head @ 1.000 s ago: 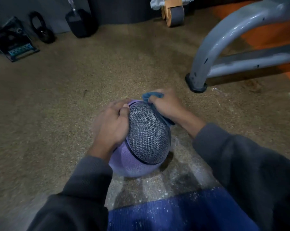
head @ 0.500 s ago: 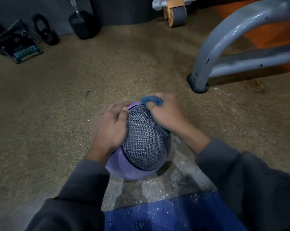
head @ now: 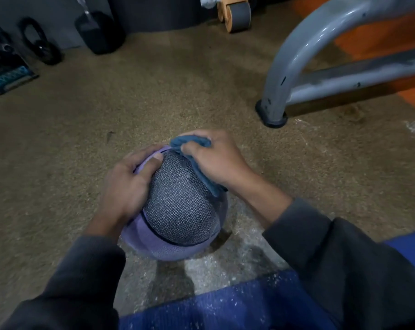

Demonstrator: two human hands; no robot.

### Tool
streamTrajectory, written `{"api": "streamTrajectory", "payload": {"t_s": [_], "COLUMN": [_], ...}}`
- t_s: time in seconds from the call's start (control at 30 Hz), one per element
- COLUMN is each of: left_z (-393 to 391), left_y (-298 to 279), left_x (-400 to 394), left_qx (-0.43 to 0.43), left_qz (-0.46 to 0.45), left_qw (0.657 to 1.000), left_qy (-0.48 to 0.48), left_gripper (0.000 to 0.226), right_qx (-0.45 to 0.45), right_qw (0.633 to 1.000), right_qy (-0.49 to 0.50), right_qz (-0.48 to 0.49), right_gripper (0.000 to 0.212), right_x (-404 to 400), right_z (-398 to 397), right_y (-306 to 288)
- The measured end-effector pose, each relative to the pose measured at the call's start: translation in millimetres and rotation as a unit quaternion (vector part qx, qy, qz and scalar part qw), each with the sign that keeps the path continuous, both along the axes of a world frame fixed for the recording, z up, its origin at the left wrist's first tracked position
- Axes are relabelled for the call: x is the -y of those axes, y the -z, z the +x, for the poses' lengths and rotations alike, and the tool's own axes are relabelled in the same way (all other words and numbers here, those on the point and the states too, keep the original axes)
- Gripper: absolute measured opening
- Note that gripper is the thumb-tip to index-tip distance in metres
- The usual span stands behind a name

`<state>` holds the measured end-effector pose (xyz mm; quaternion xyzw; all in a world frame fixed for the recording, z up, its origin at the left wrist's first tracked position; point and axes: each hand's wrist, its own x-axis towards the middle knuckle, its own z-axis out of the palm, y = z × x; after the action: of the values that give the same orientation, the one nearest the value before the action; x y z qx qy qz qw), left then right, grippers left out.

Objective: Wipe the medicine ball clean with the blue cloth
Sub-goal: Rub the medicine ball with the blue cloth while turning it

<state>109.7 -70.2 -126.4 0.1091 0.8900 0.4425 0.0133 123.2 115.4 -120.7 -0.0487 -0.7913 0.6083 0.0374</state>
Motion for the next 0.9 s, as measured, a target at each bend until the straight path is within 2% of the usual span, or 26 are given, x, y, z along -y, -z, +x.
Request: {"api": "streamTrajectory", "payload": {"t_s": [0.1,0.23,0.43,0.53,0.6,0.67,0.77,0.9], "left_z": [-0.8,-6.0,-13.7,-13.2,-14.5,-16.3,-16.9,-12.7], "left_y": [2.1,1.5,8.6,7.6,6.5,6.5,5.1,2.9], "left_x": [2.8,-1.0,6.2,4.1,-0.1,-3.6,-7.1,-9.3], "left_qx": [-0.002,0.003,0.014,0.007,0.007,0.01,0.012,0.015], "left_qz": [0.01,-0.009,0.005,0.0,-0.014,-0.029,-0.05,-0.047], "left_qw": [1.0,1.0,1.0,1.0,1.0,0.999,0.998,0.998], "left_qy": [0.006,-0.003,0.01,0.009,0.002,-0.01,-0.028,-0.037], "left_gripper": [0.035,0.04,0.047,0.051,0.052,0.052,0.055,0.055], "right_qx": [0.014,0.091,-0.044,0.003,0.06,0.08,0.019,-0.089], "right_qw": [0.999,0.993,0.998,0.998,0.995,0.992,0.995,0.99], "right_qy": [0.031,0.074,0.039,0.055,0.081,0.089,0.088,0.079], "right_qz": [0.001,0.002,0.036,-0.004,0.009,0.028,0.045,0.071], "right_gripper": [0.021,0.017,0.026,0.022,0.019,0.022,0.033,0.029], "right_x": [-8.3,-20.0,4.5,-5.9,-16.7,-20.3,-8.7,4.1], "right_z": [-7.4,-13.2,11.0,3.3,-5.7,-7.0,9.7,35.4], "right_y": [8.7,21.8,9.3,13.7,19.6,21.3,14.6,16.4]}}
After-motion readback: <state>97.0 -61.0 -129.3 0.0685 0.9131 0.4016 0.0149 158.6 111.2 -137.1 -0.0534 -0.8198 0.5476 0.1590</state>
